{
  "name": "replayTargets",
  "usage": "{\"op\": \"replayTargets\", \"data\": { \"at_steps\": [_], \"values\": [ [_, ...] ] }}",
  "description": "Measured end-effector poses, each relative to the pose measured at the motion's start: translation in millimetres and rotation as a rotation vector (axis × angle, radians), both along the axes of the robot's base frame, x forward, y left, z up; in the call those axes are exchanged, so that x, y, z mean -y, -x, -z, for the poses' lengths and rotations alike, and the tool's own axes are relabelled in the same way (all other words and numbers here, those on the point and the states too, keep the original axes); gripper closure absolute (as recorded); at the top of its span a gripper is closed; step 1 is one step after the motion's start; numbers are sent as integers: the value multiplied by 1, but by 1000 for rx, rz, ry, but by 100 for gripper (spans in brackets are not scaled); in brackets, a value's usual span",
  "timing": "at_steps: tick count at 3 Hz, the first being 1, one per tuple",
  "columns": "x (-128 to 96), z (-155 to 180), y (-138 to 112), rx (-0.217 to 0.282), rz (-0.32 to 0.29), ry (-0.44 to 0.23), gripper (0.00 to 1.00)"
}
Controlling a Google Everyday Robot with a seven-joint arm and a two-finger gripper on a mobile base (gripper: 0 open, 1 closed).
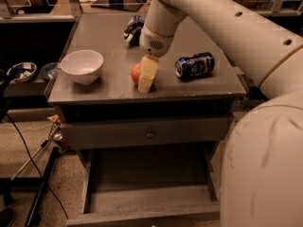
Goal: Place apple into middle drawer
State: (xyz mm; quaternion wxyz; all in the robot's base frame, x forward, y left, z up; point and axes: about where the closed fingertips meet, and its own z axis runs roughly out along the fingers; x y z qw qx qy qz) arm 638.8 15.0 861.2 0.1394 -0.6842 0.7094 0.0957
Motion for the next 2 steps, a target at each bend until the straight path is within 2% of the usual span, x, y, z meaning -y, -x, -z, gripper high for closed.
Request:
{"op": "replayTargets", "data": {
  "at_steps": [1, 2],
  "values": [
    [-2, 12, -2, -28, 5, -9, 3],
    [-2, 12, -2, -28, 5, -9, 26]
  ]
}}
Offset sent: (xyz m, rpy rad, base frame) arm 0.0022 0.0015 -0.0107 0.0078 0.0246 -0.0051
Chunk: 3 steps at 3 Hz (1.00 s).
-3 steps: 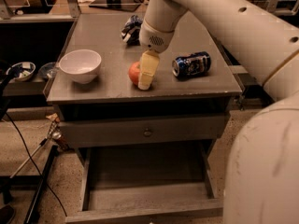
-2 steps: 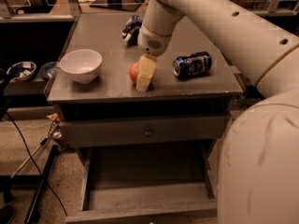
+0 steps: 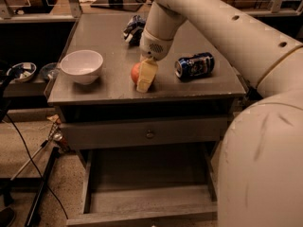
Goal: Place apple into middle drawer
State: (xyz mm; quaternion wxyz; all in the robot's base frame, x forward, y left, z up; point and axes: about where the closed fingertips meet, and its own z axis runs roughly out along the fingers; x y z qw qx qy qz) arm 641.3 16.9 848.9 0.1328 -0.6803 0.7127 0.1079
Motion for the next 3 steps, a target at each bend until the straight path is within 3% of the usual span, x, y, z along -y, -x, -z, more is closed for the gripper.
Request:
{"op": "replayTargets", "data": {
  "at_steps": [3],
  "values": [
    [0, -1, 0, 3, 1, -2, 100]
  ]
}}
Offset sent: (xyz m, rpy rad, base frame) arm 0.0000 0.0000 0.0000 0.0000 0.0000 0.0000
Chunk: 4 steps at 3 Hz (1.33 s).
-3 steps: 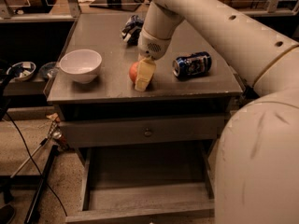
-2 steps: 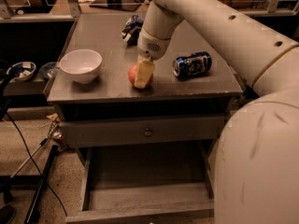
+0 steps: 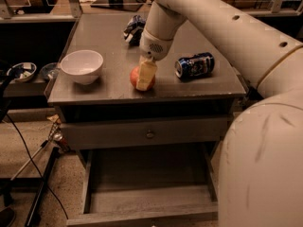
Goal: Place apple into middle drawer
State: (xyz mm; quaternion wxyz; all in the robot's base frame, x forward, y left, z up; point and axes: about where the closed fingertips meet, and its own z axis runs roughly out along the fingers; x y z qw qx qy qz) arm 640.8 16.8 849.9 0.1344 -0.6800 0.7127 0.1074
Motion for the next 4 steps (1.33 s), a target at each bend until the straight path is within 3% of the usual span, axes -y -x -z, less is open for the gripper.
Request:
{"op": "replayTargets", "data": {
  "at_steps": [1, 4],
  "values": [
    [0, -1, 0, 2, 1, -1, 100],
    [32, -61, 69, 86, 51, -36, 100]
  ]
}}
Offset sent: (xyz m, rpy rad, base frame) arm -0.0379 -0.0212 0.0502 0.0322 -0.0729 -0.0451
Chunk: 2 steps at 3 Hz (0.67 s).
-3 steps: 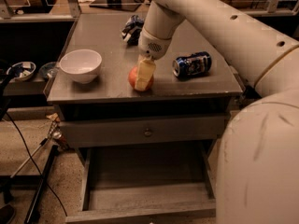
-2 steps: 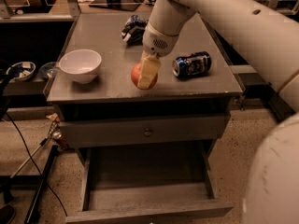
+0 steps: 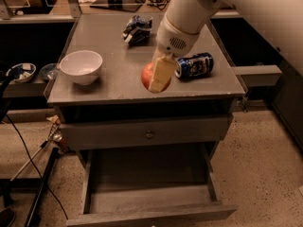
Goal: Place apple into middle drawer
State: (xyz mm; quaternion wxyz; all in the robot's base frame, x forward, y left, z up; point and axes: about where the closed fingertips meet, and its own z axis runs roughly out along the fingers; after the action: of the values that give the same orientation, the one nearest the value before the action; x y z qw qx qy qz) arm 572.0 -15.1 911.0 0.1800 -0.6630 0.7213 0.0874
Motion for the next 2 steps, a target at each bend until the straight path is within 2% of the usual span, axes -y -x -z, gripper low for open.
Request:
{"op": "replayTargets", "data": {
  "at_steps": [1, 2],
  "values": [
    [14, -2, 32, 19, 20, 16, 100],
    [26, 13, 69, 22, 26, 43, 100]
  ]
}}
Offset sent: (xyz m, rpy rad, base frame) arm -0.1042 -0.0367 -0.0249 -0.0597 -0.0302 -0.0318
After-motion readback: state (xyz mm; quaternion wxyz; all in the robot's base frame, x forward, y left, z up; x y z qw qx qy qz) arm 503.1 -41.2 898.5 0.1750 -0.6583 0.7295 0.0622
